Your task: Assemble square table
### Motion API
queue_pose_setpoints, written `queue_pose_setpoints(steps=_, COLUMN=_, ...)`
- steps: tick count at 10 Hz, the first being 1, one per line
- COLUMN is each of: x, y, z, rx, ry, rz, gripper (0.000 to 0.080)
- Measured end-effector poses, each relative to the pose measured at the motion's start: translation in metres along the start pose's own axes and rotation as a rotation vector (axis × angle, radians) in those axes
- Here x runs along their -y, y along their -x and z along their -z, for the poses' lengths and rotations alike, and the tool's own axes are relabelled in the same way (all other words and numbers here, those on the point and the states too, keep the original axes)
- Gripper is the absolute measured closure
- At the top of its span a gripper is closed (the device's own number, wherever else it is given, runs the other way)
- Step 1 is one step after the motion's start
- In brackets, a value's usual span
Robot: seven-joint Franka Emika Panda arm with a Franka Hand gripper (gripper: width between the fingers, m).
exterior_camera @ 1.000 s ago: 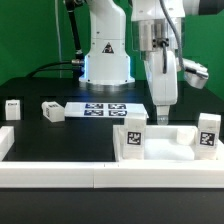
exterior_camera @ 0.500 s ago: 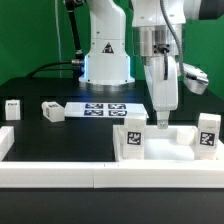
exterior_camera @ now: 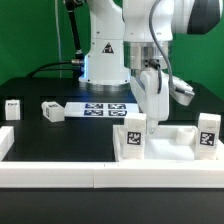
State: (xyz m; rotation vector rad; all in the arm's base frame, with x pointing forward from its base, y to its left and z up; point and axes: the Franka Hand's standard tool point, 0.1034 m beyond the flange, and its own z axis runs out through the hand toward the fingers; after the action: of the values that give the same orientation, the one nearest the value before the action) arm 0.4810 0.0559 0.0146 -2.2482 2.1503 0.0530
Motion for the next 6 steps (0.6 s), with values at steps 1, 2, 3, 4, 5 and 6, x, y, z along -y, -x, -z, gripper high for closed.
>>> queue_pose_setpoints(steps=1, x=0.0003, y=0.0061, z=-0.0050, rx=-0.003, ry=0.008, rz=0.002, gripper=0.0150)
queue_pose_setpoints(steps=2, x=0.0055, y=0.0117, z=-0.0074, rx=-0.004, ry=0.006, rz=0.011, gripper=0.0150)
queue_pose_setpoints(steps=3, x=0.0103, y=0.0137, z=-0.0071, rx=-0.004, ry=0.000, rz=0.016, gripper=0.0150)
queue_pose_setpoints(steps=4, x=0.0095, y=0.0132, z=-0.0075, rx=-0.004, ry=0.001, rz=0.021, gripper=0.0150)
queue_pose_setpoints(steps=5, x=0.0094, y=0.0133, z=-0.0076, rx=-0.004, ry=0.001, rz=0.021, gripper=0.0259)
queue_pose_setpoints(steps=6, x=0.0093, y=0.0133, z=-0.0077, rx=-0.004, ry=0.001, rz=0.021, gripper=0.0394)
